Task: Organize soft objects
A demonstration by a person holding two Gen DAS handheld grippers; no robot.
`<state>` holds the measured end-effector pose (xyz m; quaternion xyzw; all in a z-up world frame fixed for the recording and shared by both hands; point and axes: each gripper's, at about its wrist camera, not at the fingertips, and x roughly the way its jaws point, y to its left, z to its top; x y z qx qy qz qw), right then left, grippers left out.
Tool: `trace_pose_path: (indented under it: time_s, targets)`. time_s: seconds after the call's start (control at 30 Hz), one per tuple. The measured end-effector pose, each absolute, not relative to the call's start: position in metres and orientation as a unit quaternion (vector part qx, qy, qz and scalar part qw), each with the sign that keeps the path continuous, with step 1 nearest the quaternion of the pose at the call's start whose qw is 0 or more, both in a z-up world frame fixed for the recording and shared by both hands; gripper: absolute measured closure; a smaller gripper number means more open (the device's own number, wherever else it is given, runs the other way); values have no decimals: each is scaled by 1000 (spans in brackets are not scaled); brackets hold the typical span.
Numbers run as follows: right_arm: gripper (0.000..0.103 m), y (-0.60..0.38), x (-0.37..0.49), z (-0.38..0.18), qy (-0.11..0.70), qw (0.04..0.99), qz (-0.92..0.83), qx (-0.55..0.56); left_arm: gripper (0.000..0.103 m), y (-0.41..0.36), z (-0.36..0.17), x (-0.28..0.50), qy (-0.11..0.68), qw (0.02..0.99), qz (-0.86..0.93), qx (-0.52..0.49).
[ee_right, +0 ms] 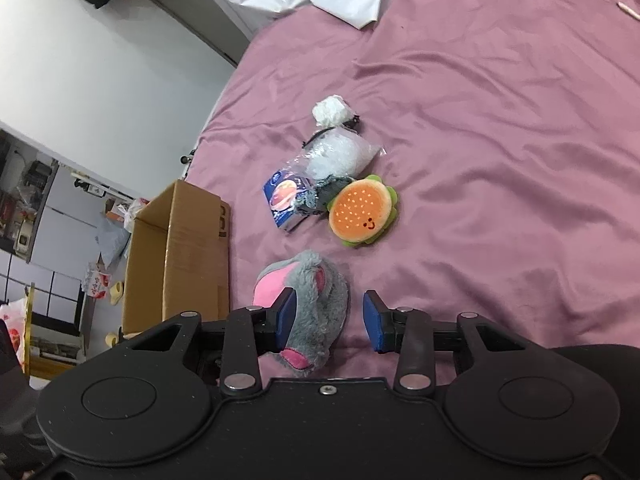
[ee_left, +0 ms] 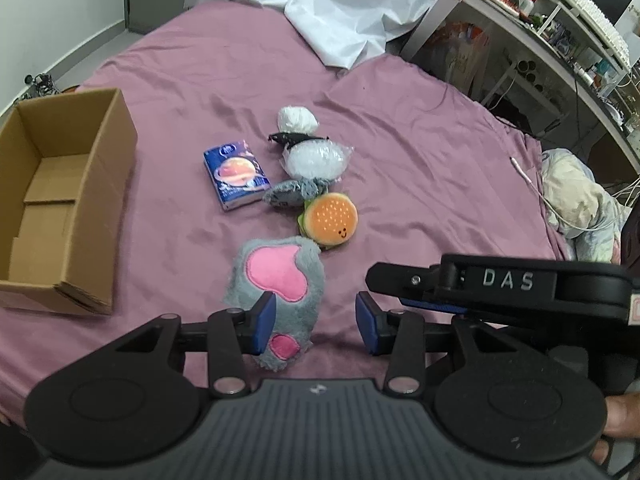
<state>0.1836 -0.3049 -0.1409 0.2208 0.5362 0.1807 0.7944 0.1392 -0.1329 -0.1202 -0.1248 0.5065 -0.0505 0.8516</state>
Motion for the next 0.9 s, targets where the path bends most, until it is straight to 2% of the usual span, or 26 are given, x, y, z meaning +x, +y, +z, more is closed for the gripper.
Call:
trace_pose_path:
  time_s: [0.3, 0.9]
  targets:
    - [63, -308, 191, -149, 542, 788, 169, 237, 60, -132, -147, 150, 533, 836, -38, -126]
    - [61, -277, 203, -171, 566, 765, 180, 251, 59, -81, -152, 158, 528, 839, 24, -129]
